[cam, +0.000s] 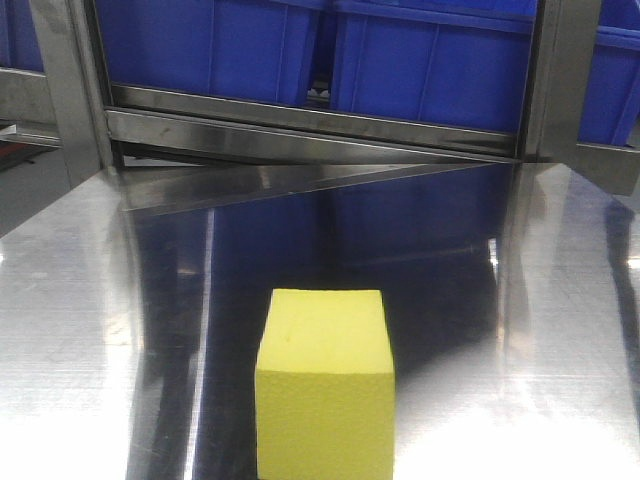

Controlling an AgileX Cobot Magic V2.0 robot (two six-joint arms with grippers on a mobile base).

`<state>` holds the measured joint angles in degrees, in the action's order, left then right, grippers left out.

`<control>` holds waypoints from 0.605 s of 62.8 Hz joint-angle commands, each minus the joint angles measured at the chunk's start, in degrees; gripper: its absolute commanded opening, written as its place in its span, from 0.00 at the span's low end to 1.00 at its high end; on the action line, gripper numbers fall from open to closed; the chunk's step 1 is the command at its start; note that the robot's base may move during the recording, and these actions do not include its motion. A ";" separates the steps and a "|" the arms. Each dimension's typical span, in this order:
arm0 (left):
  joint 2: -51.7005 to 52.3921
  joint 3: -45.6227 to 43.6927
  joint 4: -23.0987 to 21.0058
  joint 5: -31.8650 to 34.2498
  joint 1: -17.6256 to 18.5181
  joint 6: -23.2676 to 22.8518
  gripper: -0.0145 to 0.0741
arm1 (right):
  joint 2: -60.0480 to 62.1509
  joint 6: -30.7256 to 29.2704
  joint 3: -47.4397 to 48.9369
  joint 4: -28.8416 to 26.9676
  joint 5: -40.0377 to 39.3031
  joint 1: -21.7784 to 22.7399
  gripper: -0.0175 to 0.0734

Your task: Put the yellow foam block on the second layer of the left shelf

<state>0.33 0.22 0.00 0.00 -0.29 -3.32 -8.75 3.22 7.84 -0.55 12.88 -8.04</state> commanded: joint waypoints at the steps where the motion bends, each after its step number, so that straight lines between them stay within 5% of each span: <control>1: 1.04 1.52 -0.32 4.62 0.29 -0.19 0.30 | -6.78 -0.04 4.06 0.55 -3.35 0.20 0.25; 17: 1.04 1.52 -0.32 4.62 0.29 -0.19 0.30 | -19.56 0.56 10.49 0.55 -2.22 -1.65 0.25; 32: 1.04 1.52 -0.32 4.62 0.29 -0.19 0.30 | -27.88 1.59 17.40 0.55 2.17 -10.10 0.26; 38: 1.04 1.52 -0.32 4.62 0.29 -0.19 0.30 | -31.33 4.00 19.51 0.55 4.55 -13.62 0.35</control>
<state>0.33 0.22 0.00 0.00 -0.29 -3.32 -37.24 5.30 23.72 -0.55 19.19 -19.21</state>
